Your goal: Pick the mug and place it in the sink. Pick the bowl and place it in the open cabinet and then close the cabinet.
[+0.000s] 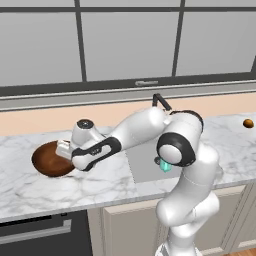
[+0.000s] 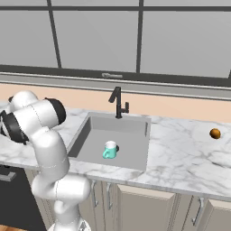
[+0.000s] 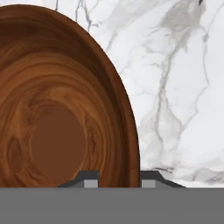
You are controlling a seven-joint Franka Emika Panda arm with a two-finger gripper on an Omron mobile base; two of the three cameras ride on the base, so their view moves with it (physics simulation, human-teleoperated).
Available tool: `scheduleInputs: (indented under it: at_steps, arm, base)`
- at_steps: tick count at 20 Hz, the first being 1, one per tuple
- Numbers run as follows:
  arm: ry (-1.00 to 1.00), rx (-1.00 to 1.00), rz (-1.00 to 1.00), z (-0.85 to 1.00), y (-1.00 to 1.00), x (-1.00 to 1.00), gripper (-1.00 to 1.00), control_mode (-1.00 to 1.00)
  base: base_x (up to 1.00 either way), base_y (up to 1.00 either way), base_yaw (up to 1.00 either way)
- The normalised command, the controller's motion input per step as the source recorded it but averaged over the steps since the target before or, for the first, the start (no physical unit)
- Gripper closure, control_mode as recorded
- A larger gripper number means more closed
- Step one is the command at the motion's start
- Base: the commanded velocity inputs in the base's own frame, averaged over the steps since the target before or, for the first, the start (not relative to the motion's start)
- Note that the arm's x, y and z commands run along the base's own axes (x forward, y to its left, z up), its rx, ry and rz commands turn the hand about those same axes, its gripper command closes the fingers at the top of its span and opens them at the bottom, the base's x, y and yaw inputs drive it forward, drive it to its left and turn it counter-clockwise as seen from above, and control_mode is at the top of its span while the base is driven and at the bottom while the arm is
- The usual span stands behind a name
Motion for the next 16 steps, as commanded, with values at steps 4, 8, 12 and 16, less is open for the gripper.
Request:
scheduleInputs:
  at_steps: [4,8,12,16]
  arm:
    - [0.00,0.13,-0.57,0.35,-0.31,-0.07,1.00,-1.00]
    - [0.00,0.20,-0.69,0.71,-0.33,-0.05,1.00,-1.00]
    - [0.01,0.17,-0.42,1.00,-0.34,-0.28,1.00,-1.00]
    - [0.00,0.02,0.00,1.00,-0.34,-0.30,1.00,-1.00]
  base:
    - [0.00,0.00,0.00]
    - [0.00,0.00,0.00]
    - [0.00,0.00,0.00]
    - [0.00,0.00,0.00]
